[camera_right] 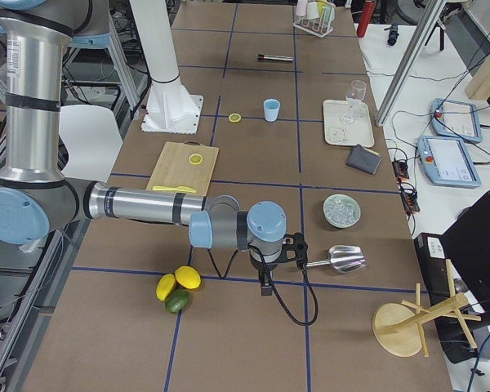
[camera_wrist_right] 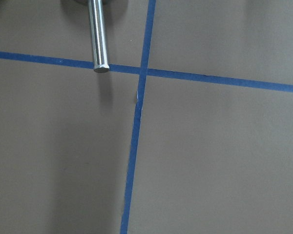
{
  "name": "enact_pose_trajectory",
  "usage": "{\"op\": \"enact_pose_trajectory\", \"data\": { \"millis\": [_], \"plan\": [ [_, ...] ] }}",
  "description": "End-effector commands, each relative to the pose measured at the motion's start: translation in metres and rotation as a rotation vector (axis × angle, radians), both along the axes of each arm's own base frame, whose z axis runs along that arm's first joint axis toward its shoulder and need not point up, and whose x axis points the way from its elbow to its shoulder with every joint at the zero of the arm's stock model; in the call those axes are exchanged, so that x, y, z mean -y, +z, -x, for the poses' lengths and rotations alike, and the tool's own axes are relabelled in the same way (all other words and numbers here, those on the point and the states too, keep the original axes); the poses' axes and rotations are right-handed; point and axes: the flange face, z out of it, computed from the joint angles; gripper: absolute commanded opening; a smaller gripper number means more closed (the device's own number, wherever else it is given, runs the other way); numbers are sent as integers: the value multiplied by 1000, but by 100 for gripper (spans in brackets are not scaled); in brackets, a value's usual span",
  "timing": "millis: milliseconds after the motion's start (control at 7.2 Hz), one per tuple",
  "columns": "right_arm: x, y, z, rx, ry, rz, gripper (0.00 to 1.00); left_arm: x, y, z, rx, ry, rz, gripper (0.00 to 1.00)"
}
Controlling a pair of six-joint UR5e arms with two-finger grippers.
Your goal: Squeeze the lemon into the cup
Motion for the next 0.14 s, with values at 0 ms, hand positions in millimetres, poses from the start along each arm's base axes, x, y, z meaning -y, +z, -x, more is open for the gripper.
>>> {"op": "enact_pose_trajectory", "data": {
  "millis": [0],
  "plan": [
    [1, -3, 0, 1, 0, -5, 100, 0, 0, 0, 0, 0, 1, 100]
  ]
}}
